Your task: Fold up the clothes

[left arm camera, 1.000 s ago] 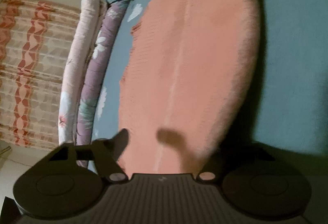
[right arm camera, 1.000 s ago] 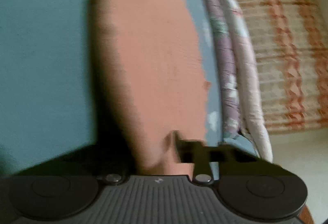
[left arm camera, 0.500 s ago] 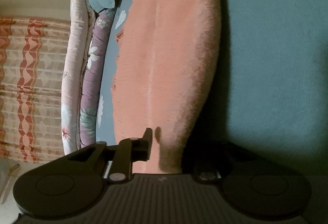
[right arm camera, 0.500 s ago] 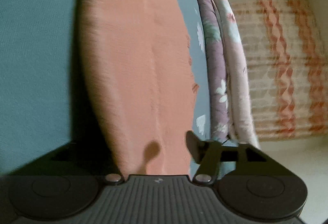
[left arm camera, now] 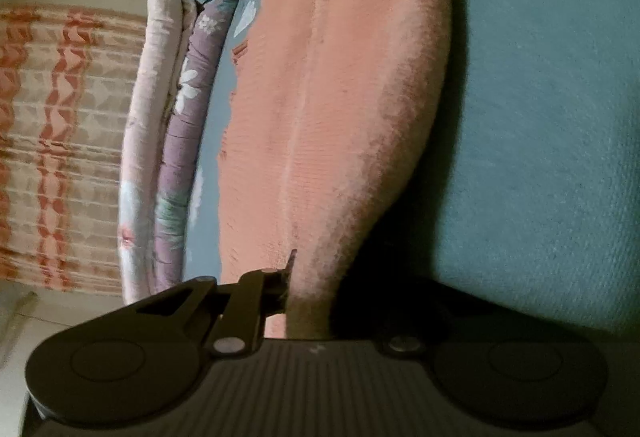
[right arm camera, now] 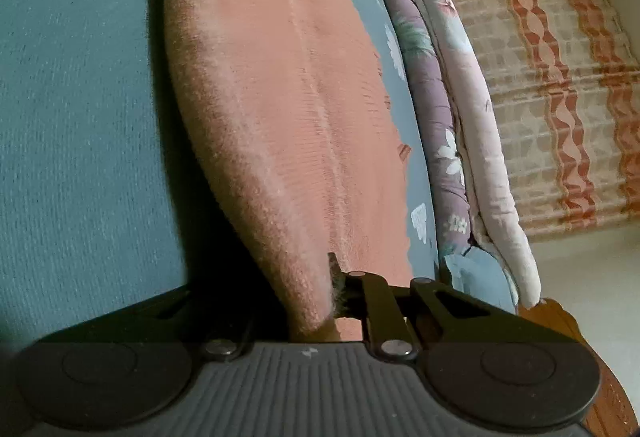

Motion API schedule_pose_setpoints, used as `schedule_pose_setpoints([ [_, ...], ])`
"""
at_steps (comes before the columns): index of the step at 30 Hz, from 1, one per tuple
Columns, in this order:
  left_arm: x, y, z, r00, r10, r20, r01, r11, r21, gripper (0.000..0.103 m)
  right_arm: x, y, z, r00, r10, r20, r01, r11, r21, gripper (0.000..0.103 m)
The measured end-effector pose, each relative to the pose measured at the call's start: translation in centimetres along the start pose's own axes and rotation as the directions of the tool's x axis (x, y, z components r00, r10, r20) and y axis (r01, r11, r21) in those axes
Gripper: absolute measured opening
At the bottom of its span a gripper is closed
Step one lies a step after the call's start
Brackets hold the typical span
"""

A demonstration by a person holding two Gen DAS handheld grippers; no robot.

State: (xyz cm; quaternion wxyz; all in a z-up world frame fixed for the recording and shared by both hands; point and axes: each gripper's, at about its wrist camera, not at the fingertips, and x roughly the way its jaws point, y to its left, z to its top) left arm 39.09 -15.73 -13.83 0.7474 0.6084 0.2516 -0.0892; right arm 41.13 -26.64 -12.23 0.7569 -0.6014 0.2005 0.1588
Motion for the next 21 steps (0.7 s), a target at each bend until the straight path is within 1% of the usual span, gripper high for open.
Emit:
schedule_pose_setpoints([
  [3,-0.3,0.3,-0.3,1.000,-0.017,0.015,0.016,0.999,0.037,0.007,0.0,-0.8,-0.1,1.000,0.021,0.006,-0.022,0.999,0.042,0.014],
  [6,-0.8,0.6,-0.7,0.999,-0.027,0.030,0.024,0.997,0.078,0.008,-0.3,-1.9,0.5,0.998,0.065,-0.016,-0.064,0.996,0.059,0.014],
  [9,-1.7,1.6,-1.4,0.998,-0.023,0.056,0.019,0.998,0.064,0.008,-0.9,-3.2,0.8,0.995,0.092,-0.026,-0.089,0.991,0.100,0.014],
  [11,-2.2,2.4,-1.8,0.998,-0.007,0.063,0.004,0.999,0.053,0.007,-1.6,-4.0,1.1,0.995,0.095,-0.028,-0.091,0.988,0.124,0.014],
  [15,-3.3,3.8,-2.6,0.997,0.019,0.074,-0.021,0.999,0.036,0.007,-3.3,-4.6,2.1,0.992,0.125,-0.032,-0.119,0.983,0.143,0.013],
  [21,-6.2,3.3,-5.2,0.994,-0.033,0.104,0.027,0.998,0.062,0.007,-7.1,-3.1,3.2,0.984,0.174,-0.044,-0.169,0.980,0.103,0.014],
])
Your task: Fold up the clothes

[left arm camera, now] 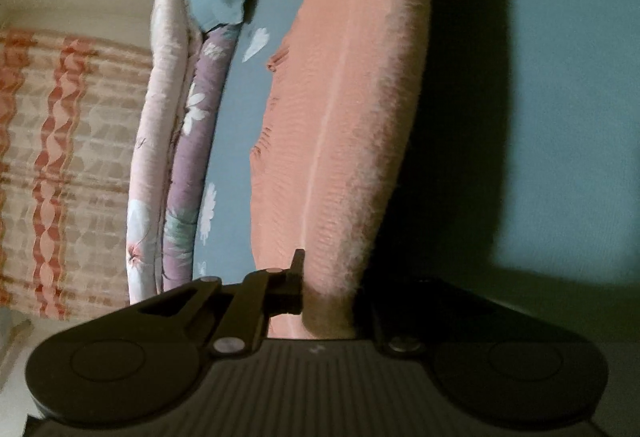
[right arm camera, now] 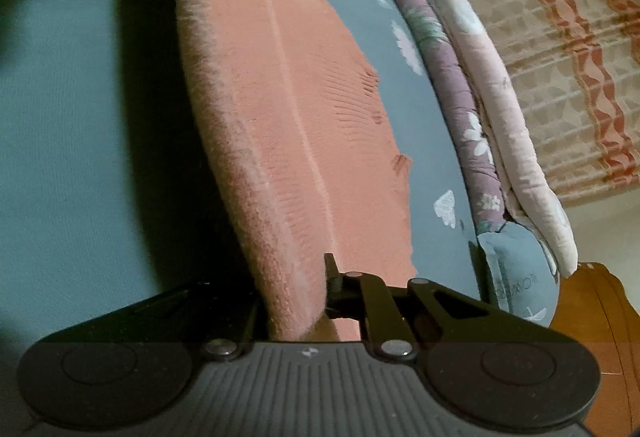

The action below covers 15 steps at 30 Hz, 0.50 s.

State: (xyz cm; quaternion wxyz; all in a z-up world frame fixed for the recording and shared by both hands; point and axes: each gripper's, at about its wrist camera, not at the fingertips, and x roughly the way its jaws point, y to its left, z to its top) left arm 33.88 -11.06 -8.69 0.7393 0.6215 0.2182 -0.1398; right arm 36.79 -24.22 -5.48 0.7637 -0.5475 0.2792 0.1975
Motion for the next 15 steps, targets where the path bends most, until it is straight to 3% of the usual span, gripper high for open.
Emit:
schedule_pose_setpoints([
  [6,-3.7,-1.1,-2.2,0.998,-0.050,0.050,0.051,0.999,-0.008,0.007,-4.4,2.7,0.6,0.999,0.049,-0.023,-0.049,0.999,0.008,0.014],
  [15,-8.8,-2.7,-5.3,0.988,-0.095,0.123,0.099,0.995,-0.024,0.007,-8.3,7.1,1.8,0.995,0.057,-0.085,-0.053,0.998,0.044,0.014],
])
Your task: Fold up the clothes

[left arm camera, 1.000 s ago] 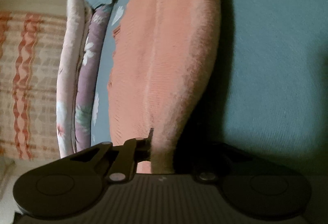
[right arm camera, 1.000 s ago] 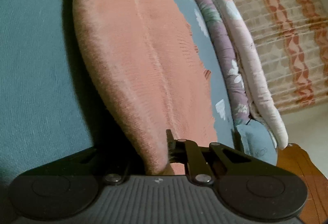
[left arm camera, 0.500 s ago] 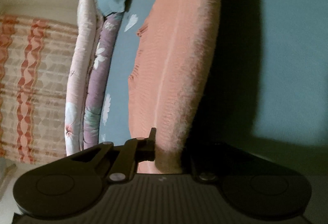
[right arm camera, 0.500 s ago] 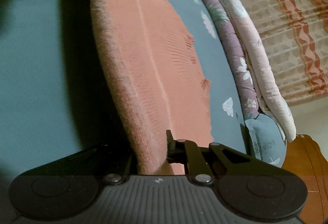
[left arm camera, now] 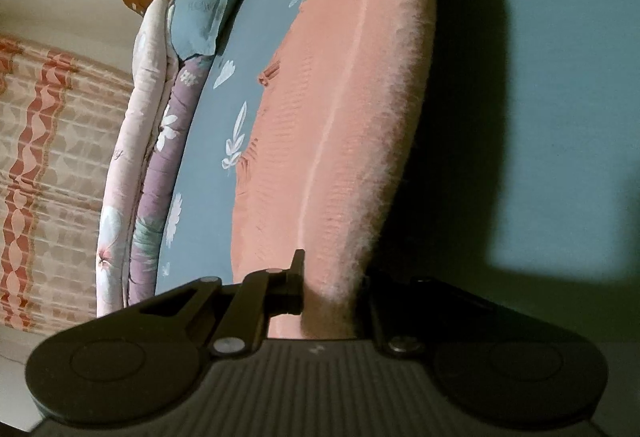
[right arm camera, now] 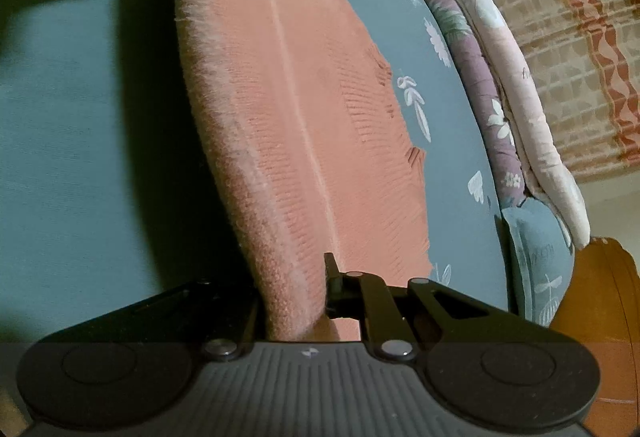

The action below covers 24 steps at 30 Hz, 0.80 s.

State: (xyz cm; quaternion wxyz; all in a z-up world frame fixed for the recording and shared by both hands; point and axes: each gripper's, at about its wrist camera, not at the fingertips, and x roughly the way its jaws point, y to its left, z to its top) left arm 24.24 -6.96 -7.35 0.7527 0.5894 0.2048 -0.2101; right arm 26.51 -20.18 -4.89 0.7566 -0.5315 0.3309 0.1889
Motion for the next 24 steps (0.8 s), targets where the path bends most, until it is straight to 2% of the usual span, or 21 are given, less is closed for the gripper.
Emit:
schedule_pose_setpoints([
  [6,-2.7,-2.1,-1.3,1.000,0.016,0.023,-0.016,1.000,-0.009,0.007,-2.4,2.9,0.1,1.000,-0.030,-0.008,0.030,0.999,0.017,0.014],
  [12,-5.6,-5.5,-1.5,0.997,0.061,0.039,-0.060,0.998,-0.016,0.007,-3.8,5.7,-1.3,0.998,-0.066,0.009,0.066,0.998,0.003,0.014],
  [19,-6.1,-8.4,-1.6,0.991,0.134,0.028,-0.133,0.990,-0.048,0.008,-4.3,8.7,-2.4,0.989,-0.140,0.044,0.140,0.990,0.003,0.015],
  [21,-6.3,-9.1,-1.6,0.988,0.154,0.018,-0.152,0.987,-0.052,0.010,-4.4,9.2,-2.8,0.987,-0.154,0.048,0.152,0.988,0.029,0.018],
  [24,-7.2,-9.8,-2.1,0.988,0.154,0.014,-0.153,0.985,-0.075,0.016,-5.3,9.9,-3.8,0.986,-0.161,0.047,0.157,0.985,0.075,0.033],
])
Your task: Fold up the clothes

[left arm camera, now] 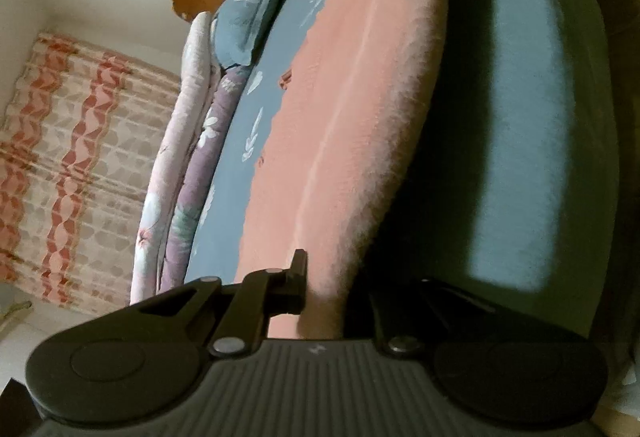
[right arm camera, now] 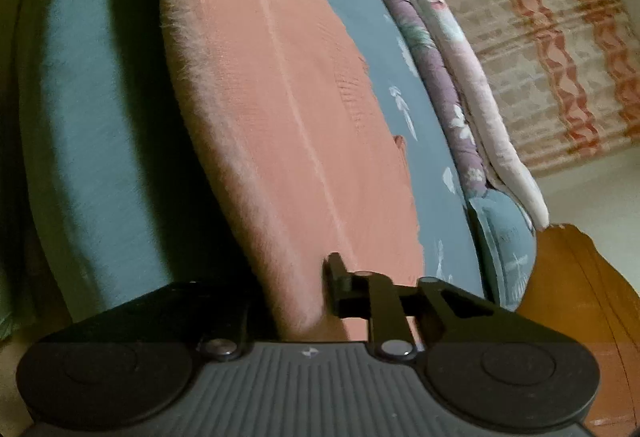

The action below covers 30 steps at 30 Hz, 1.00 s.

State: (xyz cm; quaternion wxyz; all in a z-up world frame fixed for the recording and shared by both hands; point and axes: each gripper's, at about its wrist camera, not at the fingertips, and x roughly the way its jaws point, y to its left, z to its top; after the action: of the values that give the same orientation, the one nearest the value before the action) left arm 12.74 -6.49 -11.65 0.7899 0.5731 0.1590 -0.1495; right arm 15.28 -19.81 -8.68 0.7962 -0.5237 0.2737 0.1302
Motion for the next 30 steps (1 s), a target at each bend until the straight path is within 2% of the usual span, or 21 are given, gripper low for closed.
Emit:
schedule_pose_setpoints([
  [1,-0.5,0.0,-0.3,1.000,-0.015,0.000,0.015,1.000,-0.014,0.018,-0.7,0.0,-0.5,1.000,0.003,-0.003,-0.003,1.000,0.019,0.039],
  [5,-2.8,0.2,-2.1,0.996,-0.094,-0.009,0.093,0.993,-0.078,0.019,-3.7,0.0,-2.5,1.000,0.018,-0.014,-0.016,0.995,0.096,0.044],
  [9,-5.2,2.8,-3.7,0.986,-0.165,-0.001,0.161,0.964,-0.210,0.019,-6.6,0.0,-4.4,0.999,0.033,-0.024,-0.028,0.985,0.172,0.046],
  [12,-5.2,5.6,-4.4,0.988,-0.154,0.008,0.149,0.935,-0.322,0.019,-7.1,-1.7,-4.4,1.000,0.020,0.018,-0.024,0.964,0.265,0.052],
  [14,-3.8,6.9,-4.3,0.992,-0.126,0.001,0.118,0.923,-0.368,0.019,-7.1,-3.2,-4.0,0.998,0.003,0.055,-0.021,0.943,0.333,0.057],
  [17,-0.9,7.7,-4.1,0.988,-0.151,-0.015,0.130,0.895,-0.426,0.019,-6.0,-4.8,-3.2,0.995,-0.006,0.096,-0.036,0.902,0.430,0.057],
  [20,0.7,7.2,-5.4,0.975,-0.216,-0.050,0.163,0.849,-0.502,0.019,-2.9,-4.9,-3.0,0.994,0.057,0.097,-0.100,0.843,0.529,0.057],
  [23,-0.3,6.6,-7.7,0.969,-0.243,-0.041,0.175,0.797,-0.578,0.019,-1.0,-3.7,-4.9,0.990,0.129,0.056,-0.136,0.784,0.605,0.057],
  [26,-1.9,7.3,-9.6,0.959,-0.284,-0.018,0.206,0.734,-0.647,0.021,-1.5,-4.5,-6.9,0.984,0.155,0.088,-0.172,0.696,0.697,0.064],
  [27,-2.2,7.9,-9.6,0.952,-0.304,-0.011,0.224,0.725,-0.652,0.022,-1.6,-5.0,-7.5,0.981,0.168,0.097,-0.185,0.662,0.726,0.064],
  [28,-2.4,8.6,-9.5,0.951,-0.310,0.000,0.237,0.727,-0.645,0.025,-1.8,-5.5,-7.9,0.979,0.174,0.106,-0.193,0.636,0.747,0.064],
  [29,-2.4,9.4,-9.2,0.953,-0.302,0.015,0.243,0.736,-0.632,0.026,-1.7,-6.3,-7.6,0.981,0.159,0.112,-0.188,0.638,0.746,0.064],
  [30,-1.8,10.3,-8.9,0.956,-0.291,0.029,0.244,0.741,-0.625,0.035,-1.7,-7.0,-7.3,0.983,0.143,0.118,-0.183,0.641,0.745,0.064],
])
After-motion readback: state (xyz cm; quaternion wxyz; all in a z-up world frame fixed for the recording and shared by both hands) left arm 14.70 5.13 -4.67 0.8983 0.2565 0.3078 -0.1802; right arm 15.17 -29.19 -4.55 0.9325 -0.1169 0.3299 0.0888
